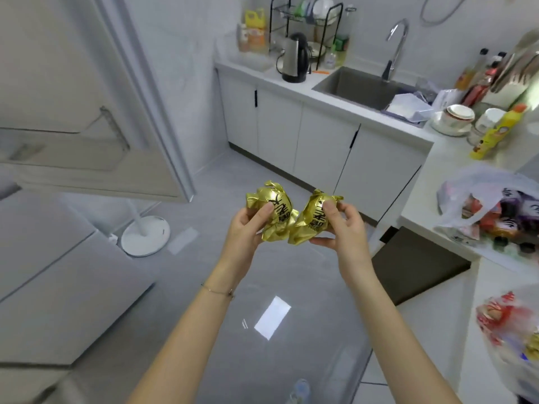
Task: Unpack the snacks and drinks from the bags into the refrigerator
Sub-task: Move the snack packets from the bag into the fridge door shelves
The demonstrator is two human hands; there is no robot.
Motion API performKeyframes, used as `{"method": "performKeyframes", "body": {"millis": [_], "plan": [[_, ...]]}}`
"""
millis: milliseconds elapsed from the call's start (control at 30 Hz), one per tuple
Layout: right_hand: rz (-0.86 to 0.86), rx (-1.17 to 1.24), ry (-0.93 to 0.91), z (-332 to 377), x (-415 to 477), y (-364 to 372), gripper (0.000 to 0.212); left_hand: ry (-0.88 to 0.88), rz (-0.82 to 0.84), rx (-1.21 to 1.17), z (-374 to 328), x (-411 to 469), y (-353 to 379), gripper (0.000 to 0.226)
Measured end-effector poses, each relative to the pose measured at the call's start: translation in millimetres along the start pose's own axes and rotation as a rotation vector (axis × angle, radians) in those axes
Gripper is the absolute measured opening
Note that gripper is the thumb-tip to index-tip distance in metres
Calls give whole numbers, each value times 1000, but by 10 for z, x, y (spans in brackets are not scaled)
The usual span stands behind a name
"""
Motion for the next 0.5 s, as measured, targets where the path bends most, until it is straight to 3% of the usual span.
{"method": "performKeyframes", "body": {"millis": [100, 200, 400, 500], "plan": [[8, -13, -14, -55, 19, 311, 45, 7, -23, 42, -106, -169, -240, 35], [75, -27, 10, -101, -55, 1073, 44, 68, -87, 38, -400, -417, -909, 35], [188, -7, -8, -185, -225, 2376, 41, 127, -206, 27, -880, -924, -2048, 17], [231, -22, -18, -205, -283, 2935, 39, 165, -247, 10, -1104, -1167, -2517, 19]]}}
Point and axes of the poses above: each hand's wrist, its own x-axis towards the middle knuckle, its own y-axis out of the palm, z = x × y, the point moved 2 cm from there along x, towards the middle knuckle, and after that the axes turned 9 degrees about z, right-handed, at the moved point
